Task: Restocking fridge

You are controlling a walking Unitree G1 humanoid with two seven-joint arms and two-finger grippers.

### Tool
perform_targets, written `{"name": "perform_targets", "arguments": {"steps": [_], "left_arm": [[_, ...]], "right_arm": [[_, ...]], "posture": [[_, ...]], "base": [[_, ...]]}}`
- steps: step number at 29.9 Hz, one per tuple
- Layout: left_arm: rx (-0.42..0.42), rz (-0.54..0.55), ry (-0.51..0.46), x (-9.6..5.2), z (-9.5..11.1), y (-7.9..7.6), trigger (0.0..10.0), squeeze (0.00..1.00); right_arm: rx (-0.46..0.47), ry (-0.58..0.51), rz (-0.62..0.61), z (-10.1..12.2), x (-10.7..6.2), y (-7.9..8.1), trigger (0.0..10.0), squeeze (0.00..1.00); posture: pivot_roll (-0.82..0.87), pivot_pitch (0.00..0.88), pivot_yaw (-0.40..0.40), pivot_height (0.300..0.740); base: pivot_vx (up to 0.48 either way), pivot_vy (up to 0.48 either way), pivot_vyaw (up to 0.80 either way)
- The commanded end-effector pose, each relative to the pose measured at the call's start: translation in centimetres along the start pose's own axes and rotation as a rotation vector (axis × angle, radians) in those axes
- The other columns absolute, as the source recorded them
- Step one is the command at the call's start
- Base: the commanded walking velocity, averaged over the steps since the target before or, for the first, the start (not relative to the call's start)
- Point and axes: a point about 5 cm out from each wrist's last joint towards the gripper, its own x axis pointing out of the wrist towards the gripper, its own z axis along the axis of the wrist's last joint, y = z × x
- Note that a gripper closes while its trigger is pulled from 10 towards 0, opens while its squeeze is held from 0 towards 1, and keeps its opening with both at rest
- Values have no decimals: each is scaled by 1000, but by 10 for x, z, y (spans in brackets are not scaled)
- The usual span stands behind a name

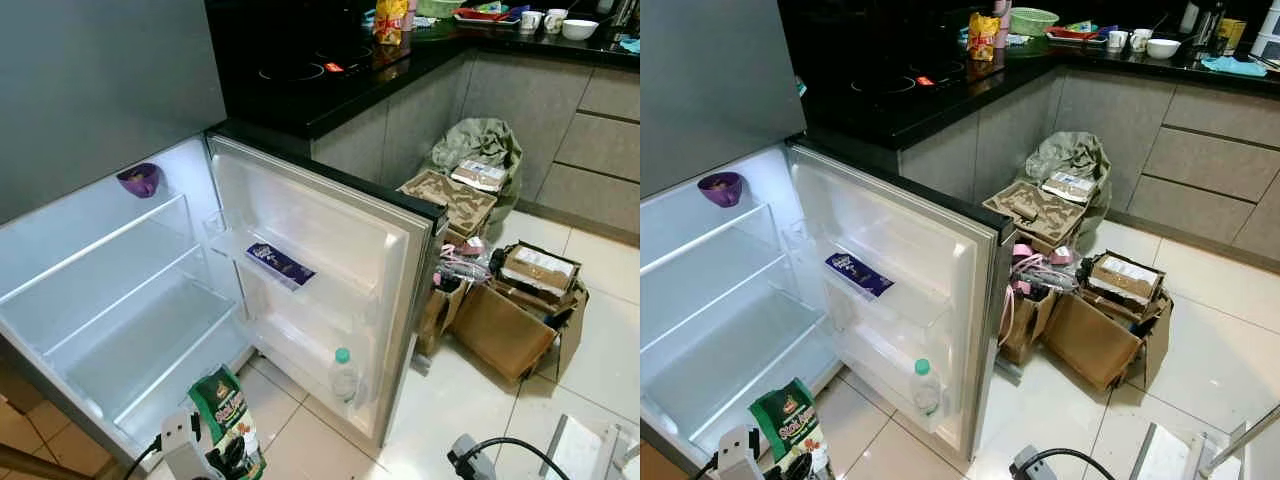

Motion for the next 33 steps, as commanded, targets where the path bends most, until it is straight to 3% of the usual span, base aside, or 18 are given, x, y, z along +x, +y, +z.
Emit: {"name": "perform_targets", "arguments": {"steps": [1, 3, 5, 8, 13, 17, 20, 23, 26, 33], "left_arm": [[6, 21, -48, -5, 11, 11, 10000, 0], [-4, 48, -96, -6, 20, 16, 10000, 0], [-9, 58, -111, -7, 23, 17, 10000, 0], [-15, 170, -182, -10, 39, 29, 10000, 0], [18, 303, -263, -12, 60, 37, 10000, 0], [-30, 99, -354, 3, 80, 11, 10000, 0], [-33, 4, -402, 8, 92, -1, 10000, 0], [-28, -15, -444, 9, 104, -5, 10000, 0], [44, 17, -483, 11, 121, -11, 10000, 0], [131, 30, -432, 14, 114, -15, 10000, 0]], "right_arm": [[-31, 32, -215, -1, -4, -13, 10000, 0], [-30, 55, -359, -7, -10, -20, 10000, 0], [-27, 63, -388, -9, -11, -21, 10000, 0], [-43, 127, -569, -20, -23, -31, 10000, 0], [19, 141, -672, -33, -34, -35, 10000, 0], [54, 150, -686, -44, -36, -32, 10000, 0], [66, 152, -691, -47, -36, -30, 10000, 0], [64, 157, -693, -49, -36, -30, 10000, 0], [62, 155, -695, -50, -34, -29, 10000, 0], [66, 144, -677, -49, -32, -28, 10000, 0]], "posture": [[-89, 40, 11, 740], [-85, 40, 10, 740], [-85, 40, 10, 740], [-83, 43, 11, 740], [-79, 45, 9, 740], [-85, 46, 9, 740], [-85, 46, 9, 740], [-84, 47, 11, 740], [-84, 47, 11, 740], [-81, 52, 17, 740]], "base": [[0, 0, 0], [0, 0, 0], [0, 0, 0], [0, 0, 0], [0, 0, 0], [0, 0, 0], [0, 0, 0], [0, 0, 0], [0, 0, 0], [0, 0, 0]]}}
